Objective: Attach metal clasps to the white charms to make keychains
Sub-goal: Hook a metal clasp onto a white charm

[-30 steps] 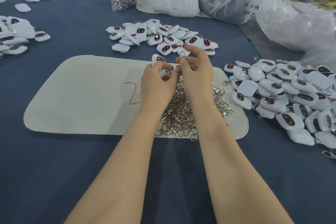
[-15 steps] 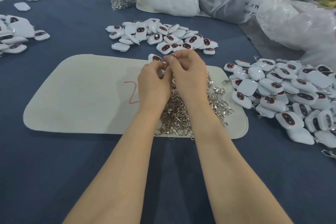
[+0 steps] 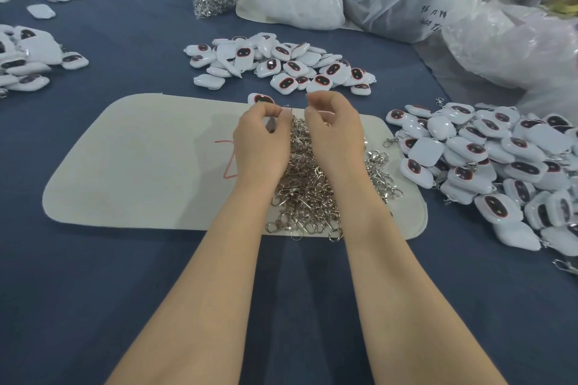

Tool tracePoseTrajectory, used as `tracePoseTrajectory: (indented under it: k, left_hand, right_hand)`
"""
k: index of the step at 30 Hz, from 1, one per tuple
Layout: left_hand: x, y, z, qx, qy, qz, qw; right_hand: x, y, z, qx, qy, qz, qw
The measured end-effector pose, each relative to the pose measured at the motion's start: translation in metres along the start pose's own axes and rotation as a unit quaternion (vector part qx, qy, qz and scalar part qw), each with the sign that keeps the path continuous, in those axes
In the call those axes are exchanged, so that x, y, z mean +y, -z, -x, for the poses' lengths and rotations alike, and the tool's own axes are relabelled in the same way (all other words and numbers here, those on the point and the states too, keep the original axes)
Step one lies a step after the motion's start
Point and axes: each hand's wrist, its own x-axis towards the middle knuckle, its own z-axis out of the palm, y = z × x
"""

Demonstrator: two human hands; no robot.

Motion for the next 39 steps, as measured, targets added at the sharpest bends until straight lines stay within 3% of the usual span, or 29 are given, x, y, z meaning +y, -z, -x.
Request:
tracePoseTrajectory:
  k: [4, 7, 31, 39]
  left_hand:
    - [-0.0045, -0.0012, 0.0005, -0.012, -0.049, -0.090, 0.995]
    - [-0.0059, -0.0025, 0.0009, -0.001, -0.076, -0.134, 0.988]
    - [-0.0019, 0.0004, -0.0003, -0.008, -0.051, -0.050, 0.997]
    - [-0.0056, -0.0012, 0.0008, 0.004, -0.094, -0.121, 0.988]
  right_hand:
    - [-0.0014, -0.0020, 0.0026, -0.070, 0.046, 0.047, 0.995]
    - [0.0018, -0.0038, 0.0024, -0.067, 0.052, 0.076, 0.994]
    - [0.0036, -0.0014, 0.0020, -0.051, 0.026, 0.078, 0.995]
    - [-0.0006, -0.0029, 0.0060, -0.016, 0.101, 0.115, 0.988]
